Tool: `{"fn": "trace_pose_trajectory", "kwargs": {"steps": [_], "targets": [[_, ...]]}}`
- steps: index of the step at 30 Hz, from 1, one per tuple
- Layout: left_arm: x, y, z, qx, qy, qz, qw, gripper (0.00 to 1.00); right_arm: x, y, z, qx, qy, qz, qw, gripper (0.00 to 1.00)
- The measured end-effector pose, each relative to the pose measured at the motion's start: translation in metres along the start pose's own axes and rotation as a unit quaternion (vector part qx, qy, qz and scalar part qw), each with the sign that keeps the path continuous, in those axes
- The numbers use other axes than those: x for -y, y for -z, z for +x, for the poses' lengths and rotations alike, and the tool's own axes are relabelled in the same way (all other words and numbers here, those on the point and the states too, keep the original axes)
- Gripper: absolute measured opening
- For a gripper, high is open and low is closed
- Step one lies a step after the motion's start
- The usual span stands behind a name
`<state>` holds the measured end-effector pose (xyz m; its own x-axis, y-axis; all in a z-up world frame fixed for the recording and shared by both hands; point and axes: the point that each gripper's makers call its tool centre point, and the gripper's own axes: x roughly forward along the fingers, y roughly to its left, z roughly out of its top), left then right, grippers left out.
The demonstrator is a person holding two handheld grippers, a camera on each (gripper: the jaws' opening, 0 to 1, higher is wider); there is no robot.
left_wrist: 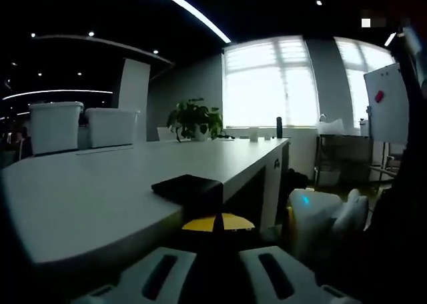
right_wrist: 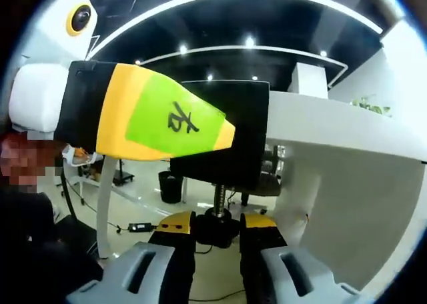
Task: Clamp the fixed fixture on the desktop, loosen the retaining clip, secure it to the edge of the desk, and tighten the retaining clip.
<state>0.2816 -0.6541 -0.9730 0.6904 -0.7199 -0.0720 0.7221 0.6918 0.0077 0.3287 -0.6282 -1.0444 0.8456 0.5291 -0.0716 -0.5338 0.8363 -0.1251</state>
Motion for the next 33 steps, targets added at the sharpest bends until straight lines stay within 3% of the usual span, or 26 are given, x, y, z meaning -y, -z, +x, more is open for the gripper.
{"fn": "trace_pose_trajectory", "kwargs": {"steps": [5, 7, 11, 13, 15, 17, 22, 26, 27, 29, 33], "targets": [[0.000, 0.000, 0.001, -0.003, -0.008, 0.003, 1.0000, 0.01, 0.000, 0.001, 0.001, 0.007, -0.085, -0.029, 0.9959, 0.22], [0.000, 0.000, 0.001, -0.006, -0.011, 0.003, 0.9999, 0.01, -0.002, 0.001, 0.002, 0.002, -0.122, -0.017, 0.9924, 0.22], [-0.001, 0.000, 0.001, -0.005, -0.016, -0.008, 0.9998, 0.01, -0.007, 0.000, 0.003, 0.012, -0.191, -0.036, 0.9809, 0.22], [-0.002, 0.001, 0.002, -0.003, -0.018, -0.014, 0.9997, 0.01, -0.004, 0.002, 0.007, 0.008, -0.208, -0.028, 0.9776, 0.22], [-0.002, 0.001, 0.002, 0.000, -0.020, -0.022, 0.9996, 0.01, -0.010, 0.001, 0.008, 0.024, -0.241, -0.041, 0.9693, 0.22], [-0.002, 0.001, 0.001, 0.002, -0.023, -0.024, 0.9994, 0.01, -0.013, 0.000, 0.007, 0.023, -0.273, -0.020, 0.9614, 0.22], [-0.001, 0.000, 0.003, -0.020, -0.027, 0.000, 0.9994, 0.01, -0.012, 0.001, 0.009, 0.037, -0.311, -0.056, 0.9479, 0.22], [-0.002, 0.001, 0.003, -0.027, -0.023, -0.016, 0.9992, 0.01, -0.012, 0.002, 0.007, 0.031, -0.339, -0.065, 0.9379, 0.22], [-0.002, 0.001, 0.003, -0.025, -0.023, -0.021, 0.9992, 0.01, -0.016, 0.000, 0.004, 0.040, -0.353, -0.085, 0.9311, 0.22], [-0.001, 0.001, 0.003, -0.021, -0.023, -0.019, 0.9993, 0.01, -0.016, 0.003, 0.003, 0.040, -0.360, -0.116, 0.9249, 0.22], [-0.001, 0.001, 0.003, -0.019, -0.026, -0.023, 0.9992, 0.01, -0.017, 0.004, 0.002, 0.034, -0.360, -0.131, 0.9229, 0.23]]}}
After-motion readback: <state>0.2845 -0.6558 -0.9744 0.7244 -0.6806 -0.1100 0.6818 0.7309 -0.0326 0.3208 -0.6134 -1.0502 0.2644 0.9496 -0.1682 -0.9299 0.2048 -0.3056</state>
